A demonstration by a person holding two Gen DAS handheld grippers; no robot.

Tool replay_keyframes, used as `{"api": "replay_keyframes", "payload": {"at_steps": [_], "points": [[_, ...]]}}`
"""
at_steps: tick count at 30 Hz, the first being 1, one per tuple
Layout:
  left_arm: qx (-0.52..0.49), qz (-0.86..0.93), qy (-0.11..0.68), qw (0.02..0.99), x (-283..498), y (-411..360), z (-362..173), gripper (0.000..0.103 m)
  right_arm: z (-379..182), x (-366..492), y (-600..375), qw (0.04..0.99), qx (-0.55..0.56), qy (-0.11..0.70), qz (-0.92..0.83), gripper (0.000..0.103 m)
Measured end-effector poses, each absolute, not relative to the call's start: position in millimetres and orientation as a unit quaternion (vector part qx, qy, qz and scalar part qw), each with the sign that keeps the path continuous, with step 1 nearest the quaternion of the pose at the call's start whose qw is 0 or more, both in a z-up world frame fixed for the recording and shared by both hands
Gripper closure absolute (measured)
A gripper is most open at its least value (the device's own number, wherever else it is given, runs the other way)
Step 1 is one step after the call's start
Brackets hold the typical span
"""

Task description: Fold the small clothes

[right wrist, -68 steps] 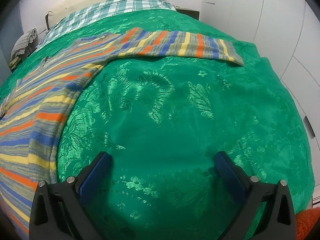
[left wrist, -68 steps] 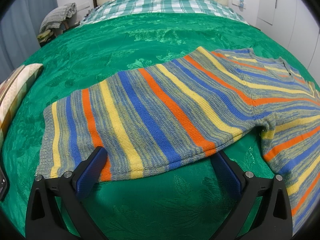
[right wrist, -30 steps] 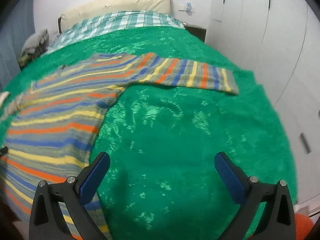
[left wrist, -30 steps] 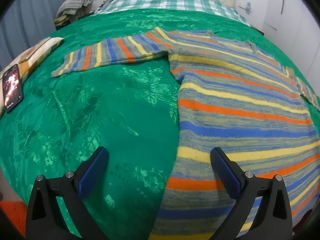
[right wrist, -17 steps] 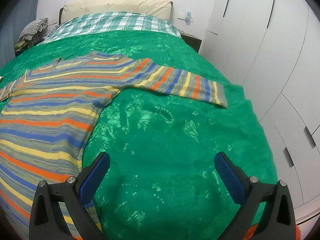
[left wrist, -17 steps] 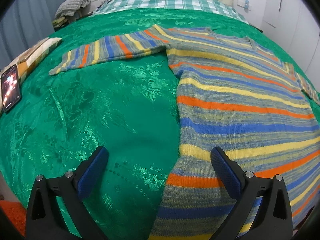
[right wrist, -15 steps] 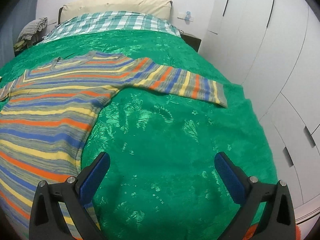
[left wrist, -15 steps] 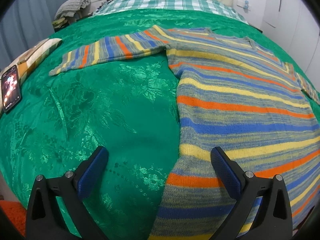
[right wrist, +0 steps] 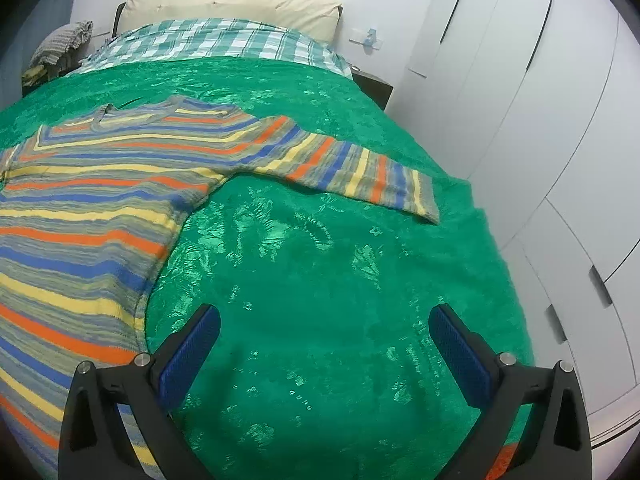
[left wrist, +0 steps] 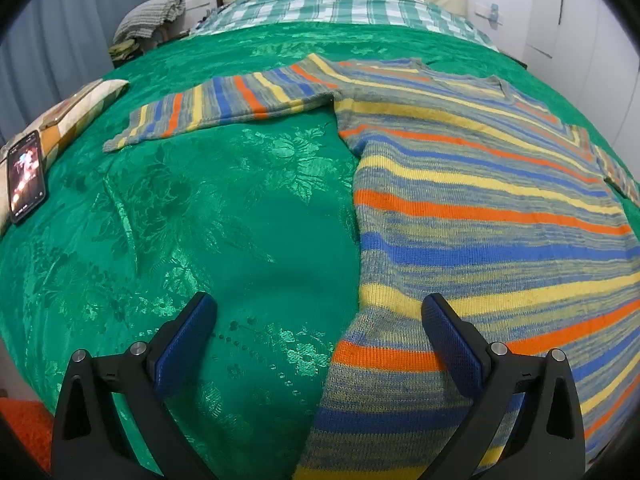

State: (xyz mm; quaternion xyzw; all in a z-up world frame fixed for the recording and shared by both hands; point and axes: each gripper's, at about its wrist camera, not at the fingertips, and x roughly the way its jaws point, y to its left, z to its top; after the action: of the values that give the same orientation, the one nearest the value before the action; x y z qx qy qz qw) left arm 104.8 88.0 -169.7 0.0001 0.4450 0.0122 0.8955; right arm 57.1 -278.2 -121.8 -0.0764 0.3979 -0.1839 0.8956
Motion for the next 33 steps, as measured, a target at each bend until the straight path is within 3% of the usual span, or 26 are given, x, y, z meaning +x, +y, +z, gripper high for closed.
{"api": "replay_keyframes", "payload": {"at_steps": [14, 27, 33], "points": [[0.001, 0.015, 0.441, 0.897, 105, 88, -171, 0.0, -96, 54, -270, 0.885, -0.104, 0.403, -0.211, 0.001], [0.002, 0.015, 0.441, 0.897, 105, 88, -171, 0.0, -45, 53, -252, 0.883, -0.076, 0.415, -0.203, 0.001], [0.0, 0.011, 0.458, 0.889, 107, 90, -163, 0.001, -46, 53, -250, 0.898, -0.037, 0.41, -0.153, 0.001]]}}
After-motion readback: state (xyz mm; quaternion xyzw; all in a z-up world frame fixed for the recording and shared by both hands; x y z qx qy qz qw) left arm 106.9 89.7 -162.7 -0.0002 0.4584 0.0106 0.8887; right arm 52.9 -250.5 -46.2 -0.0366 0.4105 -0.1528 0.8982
